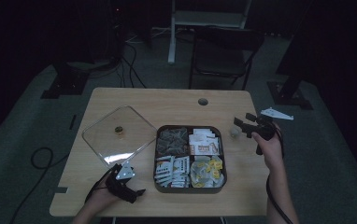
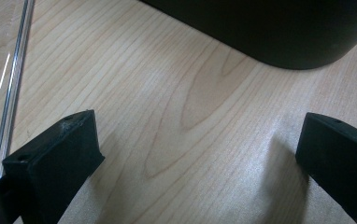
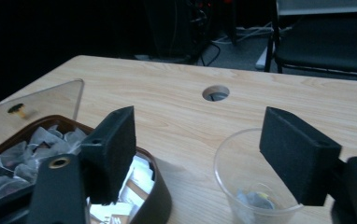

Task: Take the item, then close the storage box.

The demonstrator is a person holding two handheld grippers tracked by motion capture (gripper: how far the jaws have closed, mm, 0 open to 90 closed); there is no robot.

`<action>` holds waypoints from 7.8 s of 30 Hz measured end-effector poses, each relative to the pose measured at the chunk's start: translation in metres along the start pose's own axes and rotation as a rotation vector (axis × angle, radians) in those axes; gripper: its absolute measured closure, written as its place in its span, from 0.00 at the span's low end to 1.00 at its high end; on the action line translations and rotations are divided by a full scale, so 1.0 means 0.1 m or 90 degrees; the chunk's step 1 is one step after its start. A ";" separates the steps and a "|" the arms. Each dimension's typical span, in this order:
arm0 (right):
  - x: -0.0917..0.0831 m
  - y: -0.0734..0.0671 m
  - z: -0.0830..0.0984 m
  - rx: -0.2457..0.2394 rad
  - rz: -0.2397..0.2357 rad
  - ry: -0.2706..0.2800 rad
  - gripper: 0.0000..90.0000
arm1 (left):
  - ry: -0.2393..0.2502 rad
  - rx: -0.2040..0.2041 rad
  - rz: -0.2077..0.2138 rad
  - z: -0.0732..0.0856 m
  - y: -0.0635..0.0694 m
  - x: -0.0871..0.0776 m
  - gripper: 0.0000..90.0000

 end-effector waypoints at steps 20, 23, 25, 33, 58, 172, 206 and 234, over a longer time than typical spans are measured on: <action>-0.17 -0.17 0.13 -0.035 -0.024 0.027 0.16 | 0.000 0.000 0.000 0.00 0.00 0.00 0.00; -0.19 -0.19 0.16 -0.040 -0.026 0.026 0.15 | 0.000 0.000 0.000 0.00 0.00 0.00 0.00; -0.20 -0.20 0.17 -0.042 -0.026 0.025 0.15 | 0.000 0.000 0.000 0.00 0.00 0.00 0.00; -0.29 -0.27 0.30 -0.053 -0.034 0.022 0.15 | 0.000 0.000 0.000 0.00 0.00 0.00 0.00; -0.36 -0.32 0.93 -0.047 -0.084 -0.023 0.15 | 0.000 0.000 0.000 0.00 0.00 0.00 0.00; -0.16 -0.38 1.48 -0.210 -0.071 -0.257 0.14 | 0.088 -0.187 -0.198 -0.20 -0.86 -0.21 0.06; -0.16 -0.38 1.48 -0.210 -0.071 -0.257 0.14 | 0.065 -0.285 -0.265 -0.37 -1.70 0.01 0.25; -0.16 -0.38 1.48 -0.210 -0.071 -0.257 0.14 | 0.042 -0.296 -0.286 -0.41 -1.86 0.18 0.66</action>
Point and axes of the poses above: each handheld gripper's, and its own axes: x roughly forward along the jaws, z roughly out of its underside, y roughly to its right, the point moved 4 cm from there along x, roughly forward along the jaws
